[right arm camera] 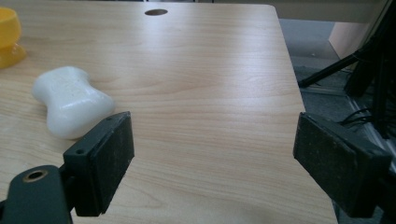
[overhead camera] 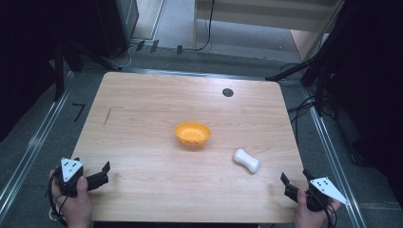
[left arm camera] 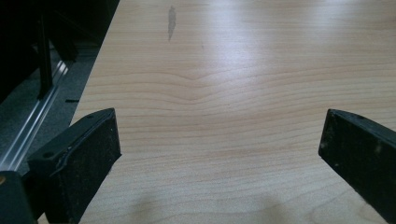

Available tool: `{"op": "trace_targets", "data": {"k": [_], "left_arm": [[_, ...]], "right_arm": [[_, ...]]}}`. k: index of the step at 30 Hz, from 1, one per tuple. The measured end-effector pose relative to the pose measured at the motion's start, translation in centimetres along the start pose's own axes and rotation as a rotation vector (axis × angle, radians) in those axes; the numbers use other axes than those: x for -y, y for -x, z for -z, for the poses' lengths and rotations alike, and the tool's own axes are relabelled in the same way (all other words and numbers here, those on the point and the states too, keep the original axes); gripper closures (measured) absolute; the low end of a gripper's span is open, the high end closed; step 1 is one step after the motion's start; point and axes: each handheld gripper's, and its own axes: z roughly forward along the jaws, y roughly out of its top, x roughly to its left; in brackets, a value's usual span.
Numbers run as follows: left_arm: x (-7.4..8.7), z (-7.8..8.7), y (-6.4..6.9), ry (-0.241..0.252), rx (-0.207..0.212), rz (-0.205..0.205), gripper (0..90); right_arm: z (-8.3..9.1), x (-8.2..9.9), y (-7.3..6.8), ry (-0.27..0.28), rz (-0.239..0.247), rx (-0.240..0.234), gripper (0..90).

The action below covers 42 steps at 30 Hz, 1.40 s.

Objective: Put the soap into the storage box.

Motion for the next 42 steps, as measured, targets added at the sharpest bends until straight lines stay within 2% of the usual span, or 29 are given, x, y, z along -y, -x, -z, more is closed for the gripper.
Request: {"op": "trace_targets", "data": {"k": [1,2,4,5,6,8,10,17,20,21,23,25,27,31,36,42], "left_arm": [[0.0,0.0,-0.1,-0.004,-0.001,0.003,0.0],[0.0,0.0,-0.1,-0.004,-0.001,0.003,0.0],[0.0,0.0,-0.1,-0.002,0.003,0.005,0.0],[0.0,0.0,-0.1,0.001,0.002,0.010,0.0],[0.0,0.0,-0.1,0.001,0.001,0.012,0.0],[0.0,0.0,-0.1,0.001,0.001,0.012,0.0],[0.0,0.0,-0.1,0.001,0.003,0.012,0.0],[0.0,0.0,-0.1,-0.003,0.001,0.012,0.0],[0.0,0.0,-0.1,-0.004,0.001,0.013,0.0],[0.0,0.0,-0.1,-0.006,0.003,0.011,0.0],[0.0,0.0,-0.1,-0.006,0.003,0.011,0.0],[0.0,0.0,-0.1,-0.003,0.004,0.012,0.0],[0.0,0.0,-0.1,-0.003,0.004,0.012,0.0],[0.0,0.0,-0.1,-0.005,0.006,0.010,0.0],[0.0,0.0,-0.2,-0.006,0.010,0.011,0.0],[0.0,-0.1,-0.2,-0.005,0.010,0.010,0.0]], "right_arm": [[-0.1,0.0,-0.3,-0.015,0.028,-0.004,15.5],[-0.1,0.0,-0.3,-0.015,0.028,-0.004,15.5],[-0.2,-0.1,-0.4,-0.019,0.036,-0.013,20.9],[-0.2,-0.1,-0.3,-0.022,0.035,-0.038,21.8],[-0.2,-0.1,-0.3,-0.022,0.035,-0.038,21.8],[-0.3,-0.2,0.0,-0.011,0.012,-0.086,20.4],[-0.4,-0.5,0.1,-0.029,0.011,-0.097,19.8],[-1.9,-3.0,-1.6,-0.173,0.192,-0.143,17.5],[-3.1,-4.0,-2.3,-0.235,0.243,-0.181,17.9],[-3.9,-4.6,-2.8,-0.276,0.270,-0.197,17.9],[-4.2,-4.9,-3.0,-0.291,0.281,-0.210,17.9],[-5.2,-5.7,-3.6,-0.333,0.329,-0.227,17.9],[-5.5,-6.0,-3.7,-0.345,0.345,-0.233,18.1],[-6.7,-7.2,-4.6,-0.415,0.398,-0.271,19.2],[-7.7,-8.1,-5.6,-0.455,0.439,-0.303,20.7],[-8.7,-8.5,-6.7,-0.497,0.454,-0.335,22.0]]}}
